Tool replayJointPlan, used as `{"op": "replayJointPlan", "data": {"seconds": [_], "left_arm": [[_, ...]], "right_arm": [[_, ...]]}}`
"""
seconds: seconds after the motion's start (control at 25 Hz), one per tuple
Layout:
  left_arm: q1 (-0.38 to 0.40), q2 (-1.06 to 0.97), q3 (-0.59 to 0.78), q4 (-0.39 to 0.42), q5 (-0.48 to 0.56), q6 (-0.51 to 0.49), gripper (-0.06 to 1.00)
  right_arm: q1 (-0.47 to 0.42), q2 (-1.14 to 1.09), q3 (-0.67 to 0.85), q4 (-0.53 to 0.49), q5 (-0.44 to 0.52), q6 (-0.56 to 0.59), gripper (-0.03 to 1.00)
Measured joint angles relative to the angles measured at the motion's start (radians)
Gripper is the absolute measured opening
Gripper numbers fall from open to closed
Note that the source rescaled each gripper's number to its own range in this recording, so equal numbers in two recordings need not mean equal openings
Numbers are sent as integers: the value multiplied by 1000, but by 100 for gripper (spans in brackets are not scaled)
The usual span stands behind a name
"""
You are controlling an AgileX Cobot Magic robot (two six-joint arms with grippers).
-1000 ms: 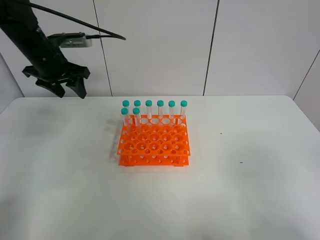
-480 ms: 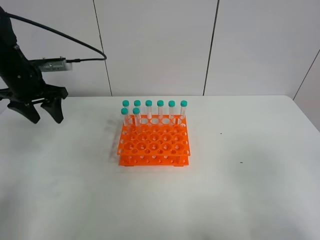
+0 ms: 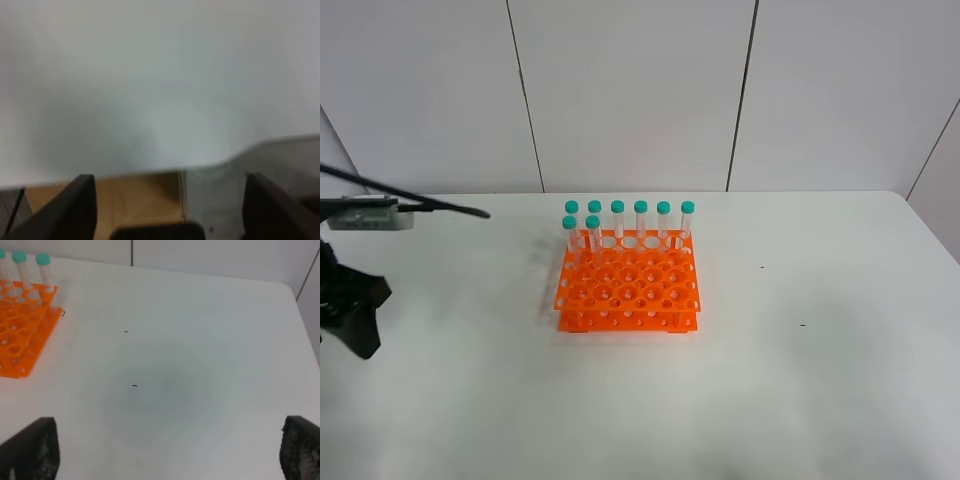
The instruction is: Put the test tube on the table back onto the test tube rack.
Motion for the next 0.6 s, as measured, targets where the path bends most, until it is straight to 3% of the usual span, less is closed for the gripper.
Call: {"op": "replayJointPlan", "data": {"seconds": [0.32, 0.6], "left_arm": [[0, -439, 284, 0, -7, -46, 88], [0, -812, 373, 0, -80, -47, 88]], "right_arm": [[0, 0, 0, 0, 0, 0, 98], [0, 0, 0, 0, 0, 0, 98]]}}
